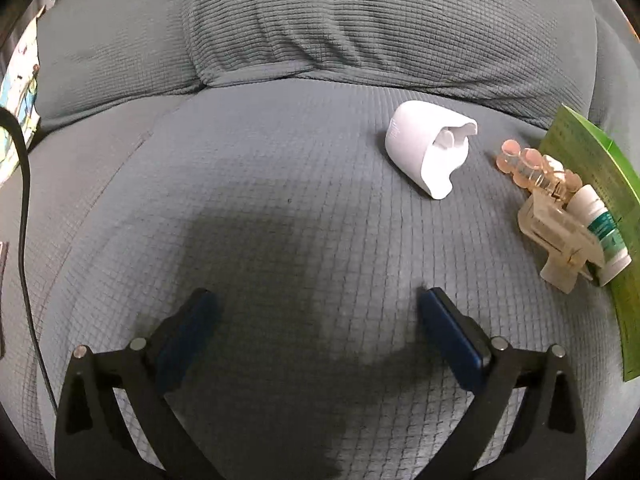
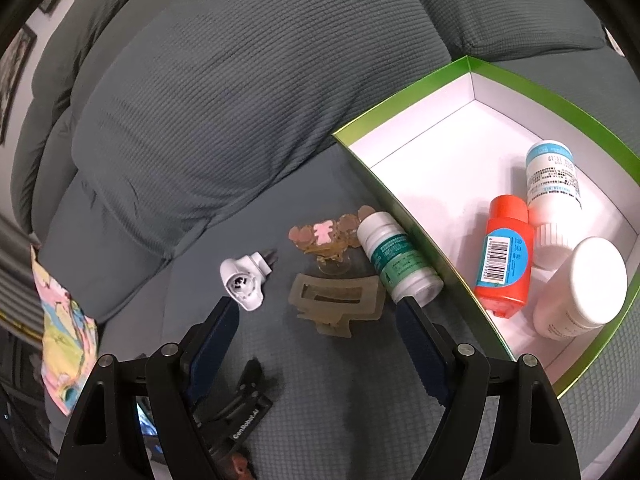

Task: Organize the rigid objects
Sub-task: 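Move the right gripper back to the white plug on the sofa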

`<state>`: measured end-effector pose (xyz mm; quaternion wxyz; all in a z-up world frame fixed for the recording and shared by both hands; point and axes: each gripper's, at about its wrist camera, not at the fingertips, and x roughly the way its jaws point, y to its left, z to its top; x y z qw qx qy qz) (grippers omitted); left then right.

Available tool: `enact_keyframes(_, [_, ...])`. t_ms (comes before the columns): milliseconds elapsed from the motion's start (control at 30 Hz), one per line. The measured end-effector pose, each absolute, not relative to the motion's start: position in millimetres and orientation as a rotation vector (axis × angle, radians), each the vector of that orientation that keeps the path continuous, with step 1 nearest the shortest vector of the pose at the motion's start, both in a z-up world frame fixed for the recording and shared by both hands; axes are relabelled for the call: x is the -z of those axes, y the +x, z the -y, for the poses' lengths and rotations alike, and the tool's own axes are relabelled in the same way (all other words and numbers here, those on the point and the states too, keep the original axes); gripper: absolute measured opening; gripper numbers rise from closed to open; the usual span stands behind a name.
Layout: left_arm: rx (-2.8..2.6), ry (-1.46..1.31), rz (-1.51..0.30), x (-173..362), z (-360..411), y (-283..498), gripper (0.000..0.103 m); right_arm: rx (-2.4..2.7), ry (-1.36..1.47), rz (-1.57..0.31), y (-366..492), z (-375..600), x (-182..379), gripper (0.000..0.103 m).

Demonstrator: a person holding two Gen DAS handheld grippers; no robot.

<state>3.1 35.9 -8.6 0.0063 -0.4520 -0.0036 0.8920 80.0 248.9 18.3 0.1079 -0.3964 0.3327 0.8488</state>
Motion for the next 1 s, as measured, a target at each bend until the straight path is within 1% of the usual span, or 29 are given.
enact_keyframes(233, [-2.78,-1.412,0.049,9.3,-35.9,1.9,0.102,-2.49,-1.175,-0.956,81.9,-247.4,-20.1,0.082])
enact_keyframes(600, [-2.781,-1.415,0.033,10.3,-40.1,-6.0,0.102,-2.438,-1.143,-0.973,87.1,-254.4,-18.2,0.082])
enact_keyframes(1000, [-2.78,-1.415,0.036,10.2,-39.6,-8.3,0.102,-2.411,-1.154,-0.914,82.7,-249.8,-18.1,0.082])
